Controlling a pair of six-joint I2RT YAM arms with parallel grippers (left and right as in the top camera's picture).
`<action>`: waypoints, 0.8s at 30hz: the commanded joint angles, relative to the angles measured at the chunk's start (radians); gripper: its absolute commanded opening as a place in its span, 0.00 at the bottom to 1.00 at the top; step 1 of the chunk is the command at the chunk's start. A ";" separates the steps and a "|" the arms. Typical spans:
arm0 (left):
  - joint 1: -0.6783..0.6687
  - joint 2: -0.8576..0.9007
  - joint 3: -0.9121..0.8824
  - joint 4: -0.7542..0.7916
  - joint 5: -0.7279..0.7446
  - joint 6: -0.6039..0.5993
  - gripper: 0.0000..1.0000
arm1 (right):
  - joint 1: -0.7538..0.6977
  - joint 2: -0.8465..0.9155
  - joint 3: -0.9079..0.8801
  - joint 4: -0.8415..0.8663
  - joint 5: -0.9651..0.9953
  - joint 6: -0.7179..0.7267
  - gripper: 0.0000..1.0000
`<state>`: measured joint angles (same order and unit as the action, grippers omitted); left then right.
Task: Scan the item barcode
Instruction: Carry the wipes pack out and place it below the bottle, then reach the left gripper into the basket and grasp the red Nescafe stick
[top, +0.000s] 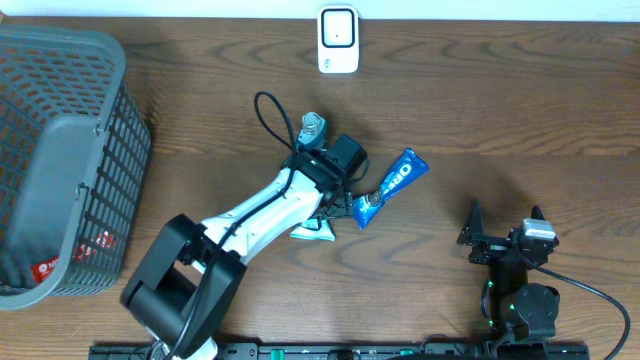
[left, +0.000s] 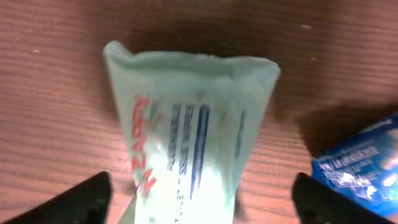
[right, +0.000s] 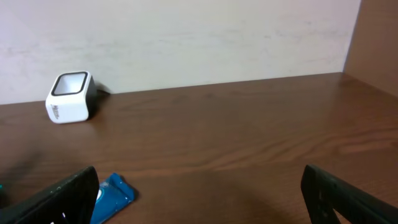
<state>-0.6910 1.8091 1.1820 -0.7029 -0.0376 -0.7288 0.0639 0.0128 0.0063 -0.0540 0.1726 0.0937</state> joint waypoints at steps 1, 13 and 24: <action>0.000 -0.100 0.011 -0.044 -0.040 0.010 0.98 | 0.010 -0.002 -0.001 -0.003 0.003 -0.013 0.99; 0.239 -0.547 0.412 -0.410 -0.218 0.203 0.98 | 0.010 -0.002 -0.001 -0.003 0.003 -0.013 0.99; 0.946 -0.678 0.488 -0.389 -0.243 0.259 0.98 | 0.010 -0.002 -0.001 -0.003 0.003 -0.013 0.99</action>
<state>0.1455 1.1191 1.6707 -1.0954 -0.2417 -0.5365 0.0639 0.0128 0.0063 -0.0540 0.1726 0.0937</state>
